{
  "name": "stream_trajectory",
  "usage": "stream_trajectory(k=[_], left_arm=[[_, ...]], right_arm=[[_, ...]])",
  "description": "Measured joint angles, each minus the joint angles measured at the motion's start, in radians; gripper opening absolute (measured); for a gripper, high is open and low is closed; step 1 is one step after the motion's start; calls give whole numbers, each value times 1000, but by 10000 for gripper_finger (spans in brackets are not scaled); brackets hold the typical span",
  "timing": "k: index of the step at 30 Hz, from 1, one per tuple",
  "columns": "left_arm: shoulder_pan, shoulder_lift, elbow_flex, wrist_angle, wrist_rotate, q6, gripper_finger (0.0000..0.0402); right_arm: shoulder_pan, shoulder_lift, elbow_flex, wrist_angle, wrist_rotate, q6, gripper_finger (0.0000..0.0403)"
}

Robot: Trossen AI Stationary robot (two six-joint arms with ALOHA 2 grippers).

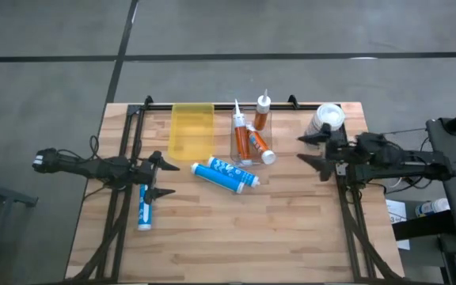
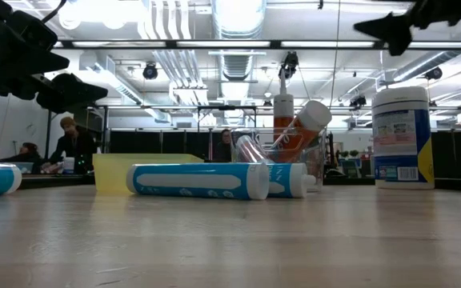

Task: Pick & place silicon tubes, Sealant and Lysol wipes
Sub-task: Put the left blue sealant into the yellow bin

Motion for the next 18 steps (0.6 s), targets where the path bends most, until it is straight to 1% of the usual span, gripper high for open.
stream_trajectory(k=[2, 7, 9, 13, 15, 18], left_arm=[[0, 0, 0, 0, 0, 0, 398], [0, 0, 0, 0, 0, 0, 398], [0, 0, 0, 0, 0, 0, 398], [0, 1, 0, 2, 0, 0, 398], [0, 3, 0, 2, 1, 0, 398], [0, 7, 0, 1, 0, 0, 398]], right_arm=[[0, -84, -2, -33, 6, -9, 313], [0, -291, -30, -80, 122, -18, 307], [0, -374, -49, -93, 149, -33, 304], [0, -374, -50, -77, 158, -80, 302], [0, -343, -59, -10, 158, -99, 303], [0, -352, -107, 93, 159, -129, 308]])
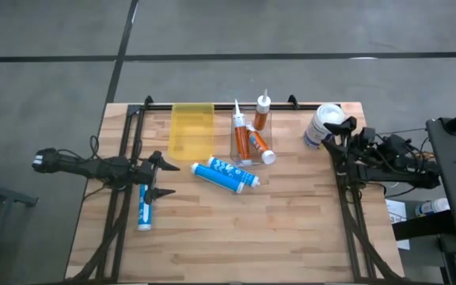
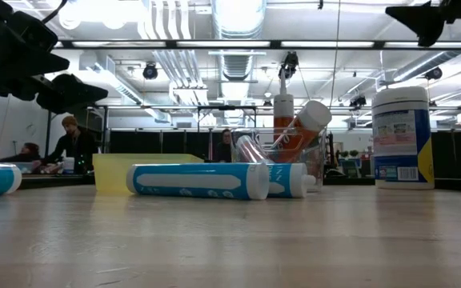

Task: Pick & place silicon tubes, Sealant and Lysol wipes
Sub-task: Put the left blue sealant into the yellow bin

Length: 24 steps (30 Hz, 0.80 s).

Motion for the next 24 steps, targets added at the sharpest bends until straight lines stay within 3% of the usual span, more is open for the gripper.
stream_trajectory(k=[11, 18, 24], left_arm=[[0, 9, 0, 0, 0, 0, 398], [0, 10, 0, 0, 0, 0, 398], [0, 10, 0, 0, 0, 0, 398]], right_arm=[[-2, -29, -333, 568, -1, -81, 309], [-2, -20, -340, 528, -30, -101, 299], [-2, -20, -340, 254, -29, -218, 305]])
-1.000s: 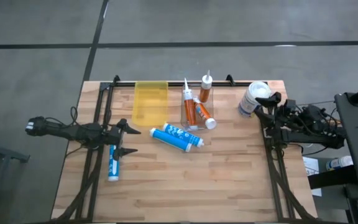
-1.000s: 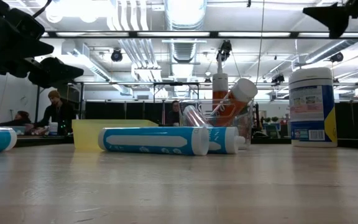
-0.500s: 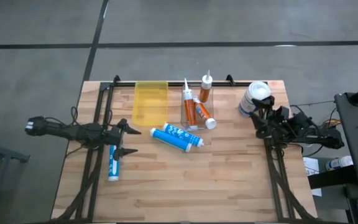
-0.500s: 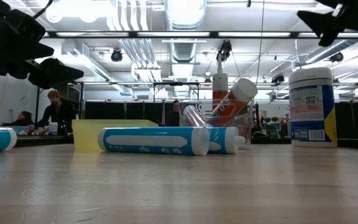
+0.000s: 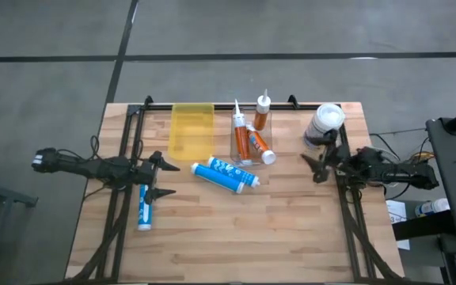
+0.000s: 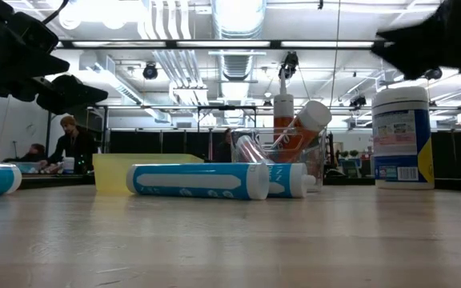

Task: Pick & place silicon tubes, Sealant and Lysol wipes
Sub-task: Put the left blue sealant into the yellow bin

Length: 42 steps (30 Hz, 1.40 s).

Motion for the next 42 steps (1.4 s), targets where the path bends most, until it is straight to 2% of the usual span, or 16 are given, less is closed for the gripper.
stream_trajectory(k=[2, 5, 12, 15, 19, 22, 25, 32, 42], left_arm=[[0, 0, 0, 0, 0, 0, 398], [0, 0, 0, 0, 0, 0, 398], [0, 0, 0, 0, 0, 0, 398], [0, 0, 0, 0, 0, 0, 398], [0, 0, 0, 0, 0, 0, 399], [0, 0, 0, 0, 0, 0, 398], [0, 0, 0, 0, 0, 0, 398], [0, 0, 0, 0, 0, 0, 398], [0, 0, 0, 0, 0, 0, 398]], right_arm=[[0, 1, 0, -112, 15, -41, 308], [0, 1, 0, -214, 95, -42, 311], [-2, 28, 0, -209, 127, -11, 310], [-2, 32, 0, -210, 98, 27, 306], [-2, 32, 0, -223, -26, 62, 301], [-2, 33, 0, -231, -80, 86, 299], [-2, 32, 0, -231, -80, 91, 301], [-2, 32, 0, -231, -80, -41, 311], [-2, 33, 0, -230, -80, -36, 305]])
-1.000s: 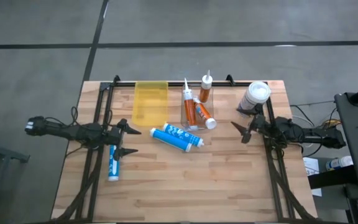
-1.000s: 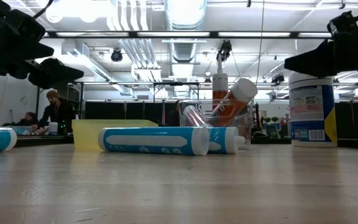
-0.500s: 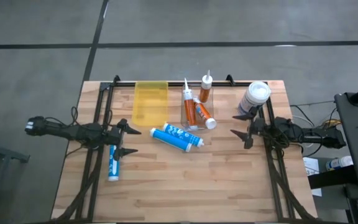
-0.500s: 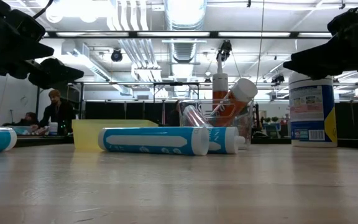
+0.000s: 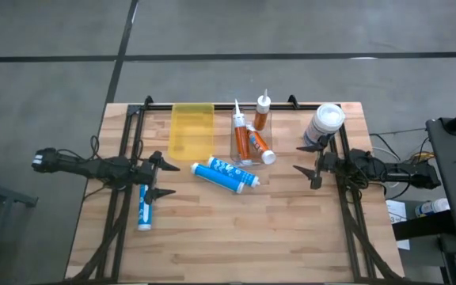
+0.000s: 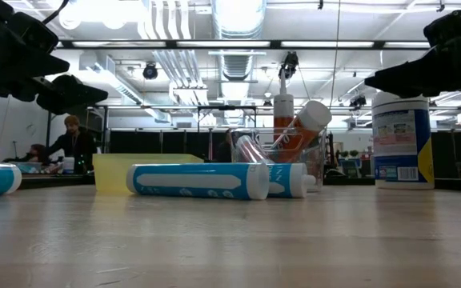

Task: Pick & place silicon tubes, Sealant and Lysol wipes
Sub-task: Put the left blue sealant into the yellow bin

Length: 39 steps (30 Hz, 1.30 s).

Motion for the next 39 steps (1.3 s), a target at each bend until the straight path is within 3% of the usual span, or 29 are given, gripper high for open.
stream_trajectory(k=[24, 26, 28, 32, 36, 39], left_arm=[[0, 0, 0, 5, 0, 2, 399], [0, 0, -1, 11, 0, -70, 399], [-1, 1, -1, 43, 18, -287, 398], [-1, 4, -1, 188, 15, -488, 398], [-3, 15, -3, 334, 27, -460, 398], [-3, 45, -3, 356, 29, -436, 398]], right_arm=[[0, 0, 0, 0, 0, 0, 309], [0, 0, 0, 0, 0, 0, 306], [0, 0, 0, 0, 0, 0, 304], [0, 0, 0, 0, 0, 0, 300], [0, 0, 0, 0, 1, 0, 301], [0, 0, 0, 0, 0, 0, 306]])
